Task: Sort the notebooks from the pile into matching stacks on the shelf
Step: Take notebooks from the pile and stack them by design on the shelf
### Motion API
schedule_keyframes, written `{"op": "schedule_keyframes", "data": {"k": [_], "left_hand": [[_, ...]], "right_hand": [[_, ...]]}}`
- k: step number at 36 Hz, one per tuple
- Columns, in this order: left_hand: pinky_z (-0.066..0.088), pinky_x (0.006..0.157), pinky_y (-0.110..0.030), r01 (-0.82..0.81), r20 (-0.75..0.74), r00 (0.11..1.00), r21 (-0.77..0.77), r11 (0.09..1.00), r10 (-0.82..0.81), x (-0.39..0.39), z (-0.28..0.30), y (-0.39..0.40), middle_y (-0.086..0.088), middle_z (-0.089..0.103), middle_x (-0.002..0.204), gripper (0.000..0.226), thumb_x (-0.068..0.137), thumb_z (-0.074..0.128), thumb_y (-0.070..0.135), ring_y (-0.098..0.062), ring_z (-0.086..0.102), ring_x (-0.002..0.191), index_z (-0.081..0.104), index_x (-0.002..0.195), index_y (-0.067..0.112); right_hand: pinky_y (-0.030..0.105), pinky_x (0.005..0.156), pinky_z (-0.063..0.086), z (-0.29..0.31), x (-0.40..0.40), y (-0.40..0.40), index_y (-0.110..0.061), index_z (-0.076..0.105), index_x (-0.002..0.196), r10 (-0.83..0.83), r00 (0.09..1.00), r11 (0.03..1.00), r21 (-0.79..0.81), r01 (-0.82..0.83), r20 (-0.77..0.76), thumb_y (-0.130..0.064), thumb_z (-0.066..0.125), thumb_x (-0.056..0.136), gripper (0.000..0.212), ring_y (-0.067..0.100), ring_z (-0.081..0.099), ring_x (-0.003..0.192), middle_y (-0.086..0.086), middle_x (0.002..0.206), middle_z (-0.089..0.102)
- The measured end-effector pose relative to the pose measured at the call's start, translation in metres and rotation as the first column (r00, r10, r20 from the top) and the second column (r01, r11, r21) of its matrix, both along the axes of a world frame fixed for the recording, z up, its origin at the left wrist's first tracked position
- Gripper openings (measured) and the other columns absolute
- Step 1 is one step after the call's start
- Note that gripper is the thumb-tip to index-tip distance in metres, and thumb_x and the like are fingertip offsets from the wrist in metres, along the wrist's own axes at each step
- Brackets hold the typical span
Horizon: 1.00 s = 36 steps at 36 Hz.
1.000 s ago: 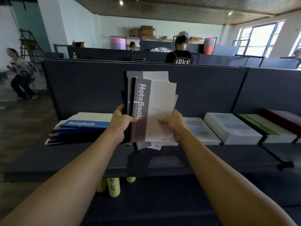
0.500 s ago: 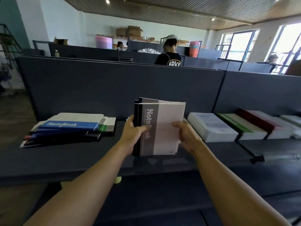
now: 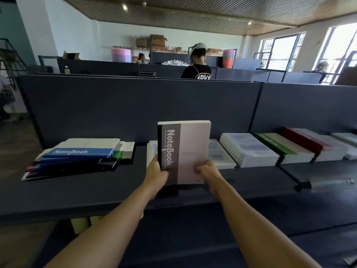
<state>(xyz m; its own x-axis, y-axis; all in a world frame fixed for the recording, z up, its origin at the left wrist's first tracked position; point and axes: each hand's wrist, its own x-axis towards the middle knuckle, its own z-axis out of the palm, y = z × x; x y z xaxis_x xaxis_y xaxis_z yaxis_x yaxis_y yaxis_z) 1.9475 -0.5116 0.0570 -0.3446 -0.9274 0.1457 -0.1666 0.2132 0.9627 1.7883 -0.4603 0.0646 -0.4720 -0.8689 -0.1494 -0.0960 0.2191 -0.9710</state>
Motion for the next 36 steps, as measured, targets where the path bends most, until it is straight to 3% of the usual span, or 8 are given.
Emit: {"op": "schedule_keyframes", "data": {"k": [5,10,14,18,22,27,32,36], "left_hand": [[0.049,0.094,-0.035,0.014,0.097,0.995,0.014,1.000,-0.015,-0.009,0.017,-0.006,0.005,0.061,0.108,0.046,0.086,0.066,0.004,-0.018,0.058,0.108,0.044,0.120,0.025],[0.042,0.085,-0.030,0.054,0.114,0.991,0.187,0.981,-0.076,-0.033,0.033,-0.004,-0.003,0.054,0.117,0.049,0.088,0.066,0.006,-0.017,0.051,0.103,0.031,0.121,0.012],[0.049,0.085,-0.032,0.049,0.208,0.973,0.230,0.972,-0.099,-0.057,0.017,-0.004,-0.007,0.060,0.121,0.054,0.082,0.073,0.011,-0.020,0.057,0.103,0.043,0.126,0.009],[0.050,0.086,-0.035,0.026,0.502,0.865,-0.061,0.998,0.008,-0.070,0.004,0.004,-0.002,0.055,0.120,0.050,0.081,0.073,0.037,-0.022,0.056,0.107,0.052,0.122,0.017],[0.040,0.093,-0.035,0.064,0.682,0.673,-0.440,0.896,0.287,-0.057,0.006,-0.001,-0.005,0.043,0.132,0.034,0.097,0.051,0.031,-0.024,0.043,0.120,0.049,0.128,0.018],[0.033,0.102,-0.038,0.083,0.774,0.526,-0.460,0.884,0.353,-0.027,-0.003,-0.026,-0.006,0.038,0.141,0.044,0.097,0.044,0.044,-0.028,0.034,0.130,0.042,0.136,0.023],[0.037,0.099,-0.042,0.137,0.867,0.424,-0.347,0.928,0.261,-0.011,-0.013,-0.038,-0.006,0.034,0.142,0.044,0.098,0.047,0.035,-0.029,0.035,0.128,0.037,0.140,0.029],[0.043,0.091,-0.040,0.130,0.872,0.421,-0.332,0.934,0.252,-0.010,-0.015,-0.042,-0.003,0.031,0.142,0.050,0.095,0.049,0.015,-0.027,0.031,0.128,0.034,0.140,0.031]], "right_hand": [[0.046,0.080,0.055,0.011,-0.012,-0.003,-0.014,0.040,0.120,0.016,1.000,1.000,-0.016,-0.016,-0.014,0.004,0.046,0.089,0.037,0.032,0.057,0.102,0.014,0.113,0.057],[0.040,0.085,0.052,0.019,-0.036,0.001,-0.004,0.046,0.128,-0.002,0.994,0.996,0.087,0.012,-0.111,-0.003,0.049,0.095,0.034,0.028,0.058,0.102,0.015,0.116,0.060],[0.035,0.080,0.049,0.016,-0.056,0.008,-0.002,0.049,0.131,-0.074,0.995,0.983,0.161,0.084,-0.072,0.007,0.044,0.094,0.038,0.024,0.058,0.093,0.014,0.112,0.062],[0.022,0.076,0.046,0.013,-0.074,0.015,0.006,0.044,0.135,-0.130,0.991,0.963,0.233,0.133,-0.028,0.003,0.041,0.098,0.037,0.019,0.052,0.101,0.012,0.118,0.061],[0.009,0.038,0.040,0.014,-0.087,0.022,0.012,0.041,0.134,-0.205,0.976,0.964,0.159,0.214,-0.071,0.009,0.049,0.092,0.042,0.012,0.046,0.065,0.026,0.135,0.048],[0.029,0.066,0.045,0.001,-0.087,0.020,0.004,0.043,0.133,-0.227,0.949,0.939,0.209,0.273,-0.220,0.003,0.051,0.090,0.044,0.024,0.054,0.082,0.016,0.100,0.058],[0.043,0.099,0.041,0.001,-0.072,0.020,-0.006,0.025,0.146,-0.145,0.877,0.889,0.328,0.318,-0.458,-0.011,0.045,0.085,0.064,0.035,0.049,0.118,0.017,0.131,0.049],[0.046,0.106,0.025,0.009,-0.061,0.018,-0.012,0.023,0.144,-0.093,0.677,0.838,0.310,0.450,-0.730,-0.015,0.051,0.085,0.066,0.032,0.029,0.134,0.011,0.147,0.032]]}}
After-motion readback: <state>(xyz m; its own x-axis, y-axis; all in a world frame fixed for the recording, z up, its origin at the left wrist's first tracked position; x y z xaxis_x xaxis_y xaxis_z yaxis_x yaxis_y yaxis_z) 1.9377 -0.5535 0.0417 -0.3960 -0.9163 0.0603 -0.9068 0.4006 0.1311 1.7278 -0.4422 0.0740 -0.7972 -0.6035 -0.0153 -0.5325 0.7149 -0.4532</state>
